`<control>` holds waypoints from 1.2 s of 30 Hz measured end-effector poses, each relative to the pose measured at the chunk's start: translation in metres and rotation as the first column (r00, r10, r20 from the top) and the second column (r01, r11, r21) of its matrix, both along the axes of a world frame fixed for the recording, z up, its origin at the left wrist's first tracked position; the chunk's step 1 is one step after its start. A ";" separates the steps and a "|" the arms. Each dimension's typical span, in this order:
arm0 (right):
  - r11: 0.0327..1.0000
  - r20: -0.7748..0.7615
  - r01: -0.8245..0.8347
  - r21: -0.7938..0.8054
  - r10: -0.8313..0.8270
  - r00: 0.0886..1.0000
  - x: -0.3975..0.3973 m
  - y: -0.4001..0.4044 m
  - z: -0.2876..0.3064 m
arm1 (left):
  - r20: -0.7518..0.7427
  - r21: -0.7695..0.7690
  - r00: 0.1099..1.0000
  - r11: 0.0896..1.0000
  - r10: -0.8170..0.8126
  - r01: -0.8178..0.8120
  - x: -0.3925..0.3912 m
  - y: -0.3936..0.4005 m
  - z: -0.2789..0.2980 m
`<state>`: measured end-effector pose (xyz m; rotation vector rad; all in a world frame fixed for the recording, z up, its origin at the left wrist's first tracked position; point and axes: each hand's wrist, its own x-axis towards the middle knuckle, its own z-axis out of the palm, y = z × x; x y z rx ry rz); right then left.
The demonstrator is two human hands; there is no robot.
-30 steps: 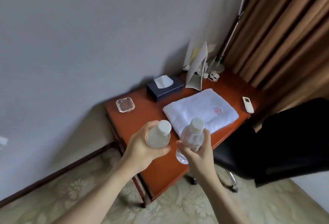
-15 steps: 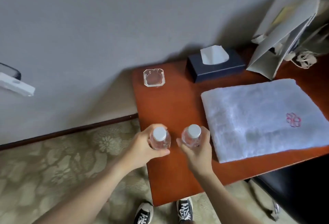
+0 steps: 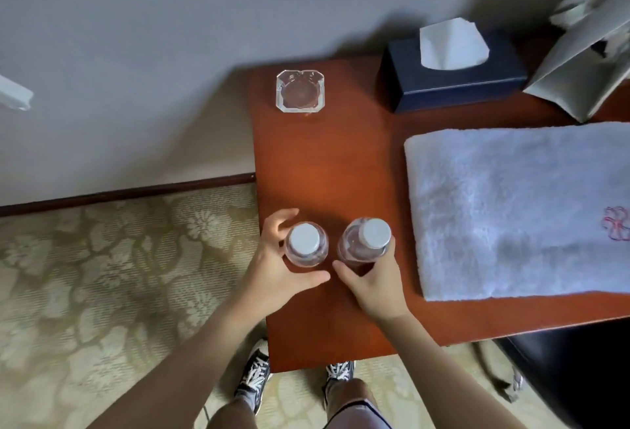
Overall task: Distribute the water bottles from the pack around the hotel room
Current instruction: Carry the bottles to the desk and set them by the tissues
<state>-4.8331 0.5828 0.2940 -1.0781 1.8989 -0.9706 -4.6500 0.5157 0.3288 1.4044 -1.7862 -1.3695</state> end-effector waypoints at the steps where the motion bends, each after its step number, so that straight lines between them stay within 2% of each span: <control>1: 0.998 -0.039 -0.045 0.037 0.046 0.998 -0.004 0.002 -0.005 | 0.050 -0.026 0.996 0.997 0.076 -0.075 -0.005 0.006 -0.006; 3: 0.993 -0.100 -0.089 0.071 0.096 0.990 -0.011 0.002 -0.013 | 0.097 -0.070 0.980 0.984 0.172 -0.166 -0.013 0.013 -0.014; 5: 0.993 -0.141 -0.092 0.068 0.101 0.985 -0.013 -0.004 -0.016 | 0.078 -0.086 0.977 0.977 0.200 -0.193 -0.016 0.009 -0.017; 12: 0.998 -0.253 0.058 -0.005 -0.058 0.966 -0.009 -0.030 -0.018 | 0.005 0.104 1.000 0.994 0.024 -0.024 -0.001 -0.026 -0.018; 14: 0.998 -0.315 0.068 -0.007 -0.067 0.947 -0.010 -0.037 -0.017 | -0.011 0.080 0.998 0.995 0.069 -0.068 -0.006 -0.022 -0.020; 16: 0.996 -0.354 0.089 -0.005 -0.085 0.932 -0.010 -0.043 -0.015 | 0.039 -0.025 0.987 0.988 0.156 -0.155 -0.015 -0.014 -0.023; 19: 0.995 -0.370 0.103 -0.014 -0.100 0.923 -0.010 -0.049 -0.013 | 0.022 -0.102 0.978 0.974 0.206 -0.203 -0.021 -0.015 -0.028; 22: 1.000 -0.375 -0.018 -0.024 0.008 0.927 -0.015 -0.046 -0.018 | -0.017 -0.046 0.986 0.985 0.164 -0.165 -0.014 -0.025 -0.032; 27: 0.986 -0.340 -0.159 -0.057 0.130 0.931 -0.028 -0.052 -0.016 | 0.036 -0.101 0.995 0.991 0.091 -0.087 -0.017 -0.031 -0.037; 36: 0.988 -0.318 -0.126 -0.093 0.091 0.944 -0.040 -0.112 -0.011 | 0.037 -0.152 0.992 0.981 0.124 -0.117 -0.024 -0.093 -0.040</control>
